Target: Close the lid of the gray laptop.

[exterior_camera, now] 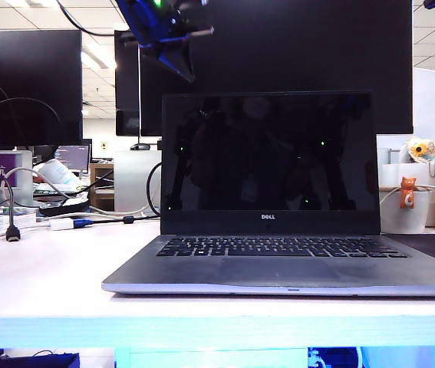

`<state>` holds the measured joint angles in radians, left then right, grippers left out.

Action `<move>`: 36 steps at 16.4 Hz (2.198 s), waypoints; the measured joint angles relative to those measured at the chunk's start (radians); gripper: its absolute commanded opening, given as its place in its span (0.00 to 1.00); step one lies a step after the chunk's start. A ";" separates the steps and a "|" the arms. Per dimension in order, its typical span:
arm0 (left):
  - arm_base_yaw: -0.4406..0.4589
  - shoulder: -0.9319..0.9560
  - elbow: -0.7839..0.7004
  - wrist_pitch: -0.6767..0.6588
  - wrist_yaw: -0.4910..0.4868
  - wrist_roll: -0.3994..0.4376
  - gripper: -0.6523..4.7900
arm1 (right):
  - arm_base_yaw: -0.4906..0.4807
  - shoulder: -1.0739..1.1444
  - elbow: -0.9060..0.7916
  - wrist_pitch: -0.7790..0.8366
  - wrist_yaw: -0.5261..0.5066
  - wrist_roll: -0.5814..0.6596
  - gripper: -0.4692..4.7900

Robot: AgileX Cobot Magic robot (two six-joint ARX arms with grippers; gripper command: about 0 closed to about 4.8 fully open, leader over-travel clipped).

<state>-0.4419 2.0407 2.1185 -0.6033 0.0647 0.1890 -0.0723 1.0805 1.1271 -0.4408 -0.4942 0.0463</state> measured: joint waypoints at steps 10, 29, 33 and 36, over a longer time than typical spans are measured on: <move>0.004 0.040 0.121 -0.345 0.109 -0.005 0.11 | 0.000 0.000 0.000 0.001 -0.022 0.000 0.09; -0.013 -0.102 0.105 -0.465 0.065 -0.010 0.12 | -0.001 0.043 -0.002 -0.065 -0.124 -0.018 0.09; -0.018 -0.102 0.105 -0.512 0.156 -0.033 0.11 | 0.018 0.044 -0.002 -0.111 -0.135 -0.031 0.09; -0.031 -0.095 0.106 -0.592 0.129 -0.036 0.11 | 0.039 0.045 -0.002 -0.145 -0.136 -0.039 0.09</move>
<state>-0.4725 1.9453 2.2246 -1.1957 0.1932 0.1528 -0.0338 1.1252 1.1252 -0.5854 -0.6304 0.0078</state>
